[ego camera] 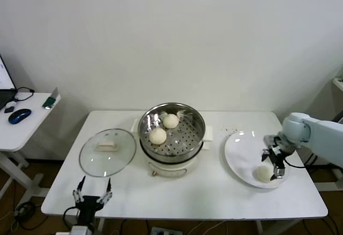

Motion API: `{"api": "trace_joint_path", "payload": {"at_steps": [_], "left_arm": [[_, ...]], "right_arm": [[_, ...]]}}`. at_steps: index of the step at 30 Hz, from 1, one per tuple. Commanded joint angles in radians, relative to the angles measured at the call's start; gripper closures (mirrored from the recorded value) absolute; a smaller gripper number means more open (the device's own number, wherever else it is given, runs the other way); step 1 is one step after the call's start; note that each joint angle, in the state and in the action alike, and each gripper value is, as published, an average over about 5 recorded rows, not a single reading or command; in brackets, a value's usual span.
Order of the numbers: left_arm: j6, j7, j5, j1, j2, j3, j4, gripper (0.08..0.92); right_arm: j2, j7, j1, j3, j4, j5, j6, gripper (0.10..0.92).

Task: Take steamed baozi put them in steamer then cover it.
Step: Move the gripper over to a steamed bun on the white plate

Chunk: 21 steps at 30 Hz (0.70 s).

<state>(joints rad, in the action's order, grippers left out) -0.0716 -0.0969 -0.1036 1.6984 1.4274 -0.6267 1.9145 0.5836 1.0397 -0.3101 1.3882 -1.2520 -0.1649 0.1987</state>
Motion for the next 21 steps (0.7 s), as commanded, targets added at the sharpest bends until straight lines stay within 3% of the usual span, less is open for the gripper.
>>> {"api": "trace_joint_path", "payload": {"at_steps": [1, 13, 21], "left_arm": [[-0.002, -0.001, -0.005, 0.005, 0.003, -0.002, -0.006, 0.177], [-0.006, -0.002, -0.021, 0.006, 0.008, 0.005, -0.012, 0.177], [-0.006, -0.002, -0.021, 0.005, 0.009, 0.005, -0.013, 0.177]], "right_arm": [[0.034, -0.004, 0.121, -0.084, 0.072, 0.068, -0.015, 0.203], [0.055, 0.024, 0.103, -0.092, 0.101, 0.071, -0.04, 0.206], [0.057, 0.045, 0.089, -0.09, 0.108, 0.07, -0.06, 0.281]]}}
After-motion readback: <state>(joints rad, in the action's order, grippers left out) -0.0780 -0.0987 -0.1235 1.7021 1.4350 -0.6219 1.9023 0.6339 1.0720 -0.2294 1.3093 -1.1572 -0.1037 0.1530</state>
